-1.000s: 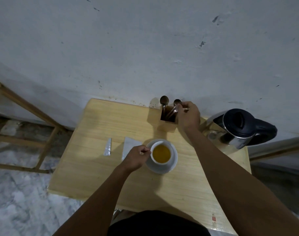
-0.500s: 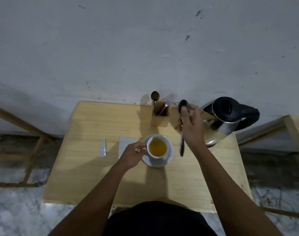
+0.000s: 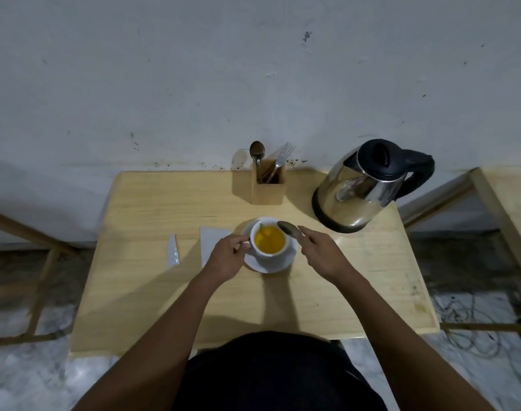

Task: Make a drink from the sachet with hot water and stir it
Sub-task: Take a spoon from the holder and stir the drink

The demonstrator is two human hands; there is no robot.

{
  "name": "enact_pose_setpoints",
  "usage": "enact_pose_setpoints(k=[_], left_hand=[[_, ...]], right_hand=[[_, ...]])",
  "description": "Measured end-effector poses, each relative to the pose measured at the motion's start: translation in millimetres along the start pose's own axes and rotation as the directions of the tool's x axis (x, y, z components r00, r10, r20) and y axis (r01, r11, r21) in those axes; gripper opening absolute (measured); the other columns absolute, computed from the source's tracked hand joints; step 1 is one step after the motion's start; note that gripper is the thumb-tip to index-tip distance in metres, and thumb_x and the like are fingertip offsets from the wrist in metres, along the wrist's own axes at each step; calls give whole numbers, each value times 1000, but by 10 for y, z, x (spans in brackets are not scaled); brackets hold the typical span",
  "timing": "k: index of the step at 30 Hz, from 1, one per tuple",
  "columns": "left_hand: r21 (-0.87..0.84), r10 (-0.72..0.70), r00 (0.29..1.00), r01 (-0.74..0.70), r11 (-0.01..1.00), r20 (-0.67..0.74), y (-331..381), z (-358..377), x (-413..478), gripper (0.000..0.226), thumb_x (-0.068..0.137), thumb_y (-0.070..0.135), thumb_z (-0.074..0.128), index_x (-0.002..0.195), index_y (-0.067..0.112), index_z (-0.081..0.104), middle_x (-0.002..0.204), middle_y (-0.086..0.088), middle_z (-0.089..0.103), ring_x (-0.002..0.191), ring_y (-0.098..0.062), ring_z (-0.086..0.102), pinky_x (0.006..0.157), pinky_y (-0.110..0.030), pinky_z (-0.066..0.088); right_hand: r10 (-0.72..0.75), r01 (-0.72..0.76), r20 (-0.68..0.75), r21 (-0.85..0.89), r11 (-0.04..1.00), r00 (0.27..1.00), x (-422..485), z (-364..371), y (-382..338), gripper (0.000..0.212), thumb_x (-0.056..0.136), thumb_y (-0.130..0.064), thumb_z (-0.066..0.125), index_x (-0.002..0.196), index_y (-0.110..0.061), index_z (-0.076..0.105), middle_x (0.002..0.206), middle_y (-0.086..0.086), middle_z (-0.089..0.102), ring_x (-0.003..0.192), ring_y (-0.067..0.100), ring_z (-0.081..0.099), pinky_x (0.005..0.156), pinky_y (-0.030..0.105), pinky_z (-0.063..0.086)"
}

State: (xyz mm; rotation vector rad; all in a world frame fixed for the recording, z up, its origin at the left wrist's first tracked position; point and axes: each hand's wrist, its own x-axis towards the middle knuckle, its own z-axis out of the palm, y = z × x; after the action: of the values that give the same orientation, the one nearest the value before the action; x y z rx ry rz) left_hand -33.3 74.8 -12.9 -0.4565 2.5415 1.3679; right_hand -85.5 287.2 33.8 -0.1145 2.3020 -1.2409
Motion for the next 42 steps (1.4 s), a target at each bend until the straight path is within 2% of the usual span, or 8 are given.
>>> enact_pose_setpoints(k=[5,10,16,20,24,28,33,42], left_hand=[[-38,-16,1000,16,999,-17,1,24,-15,29,97,17,49,121,7,62,118,-12,64,101,-30,60,77,-23,38],[-35,-9,1000,8,999,-24,-1,32,-28,28,97,17,49,120,9,63,113,-10,65,87,-18,54,76,-23,37],[-37,-13,1000,12,999,-26,-14,47,-10,28,97,16,49,119,7,64,112,-13,64,96,-34,62,76,-26,40],[-32,-23,1000,22,999,-20,-20,54,-9,28,97,18,49,120,8,63,114,-13,64,97,-37,63,76,-28,41],[-43,-31,999,30,999,-23,-12,65,1,27,97,17,49,118,9,64,113,-13,64,93,-36,63,76,-28,41],[-25,-24,999,24,999,-23,-30,69,6,27,97,18,49,119,10,64,110,-12,64,81,-22,56,75,-28,41],[-14,-17,999,16,1000,-34,-25,69,-5,27,97,18,49,118,11,64,109,-10,64,84,-18,53,76,-26,39],[-14,15,999,-16,1000,-37,-7,64,-27,27,97,16,48,117,10,65,112,-10,66,90,-16,52,78,-25,37]], right_hand=[[26,-28,-34,-79,996,999,-28,1,120,35,99,-23,49,87,8,59,65,6,47,58,16,39,61,33,35],[-4,7,-141,22,1000,990,-114,67,139,22,102,-27,46,102,-22,68,67,-14,54,59,2,47,57,21,37],[102,-95,-87,79,992,991,-112,114,222,25,98,-16,41,92,-22,65,70,-11,53,62,7,46,59,25,37],[72,-62,-83,117,991,994,-226,77,208,22,102,-23,43,114,-26,62,66,-8,53,48,4,45,50,23,37],[43,-44,-128,-5,999,991,-273,15,264,25,102,-26,43,120,-23,60,73,-15,53,62,3,49,64,25,40],[69,-71,-46,-30,997,997,-318,-66,288,20,100,-18,41,105,-22,60,73,-4,58,61,14,48,58,30,41],[-103,79,-112,-197,977,988,-378,-160,217,27,102,-28,48,123,-27,64,59,-20,56,59,2,54,56,18,37],[-242,134,-49,-718,683,969,-295,-319,-125,20,98,-33,48,104,-26,66,90,-6,72,82,19,64,62,30,47]])
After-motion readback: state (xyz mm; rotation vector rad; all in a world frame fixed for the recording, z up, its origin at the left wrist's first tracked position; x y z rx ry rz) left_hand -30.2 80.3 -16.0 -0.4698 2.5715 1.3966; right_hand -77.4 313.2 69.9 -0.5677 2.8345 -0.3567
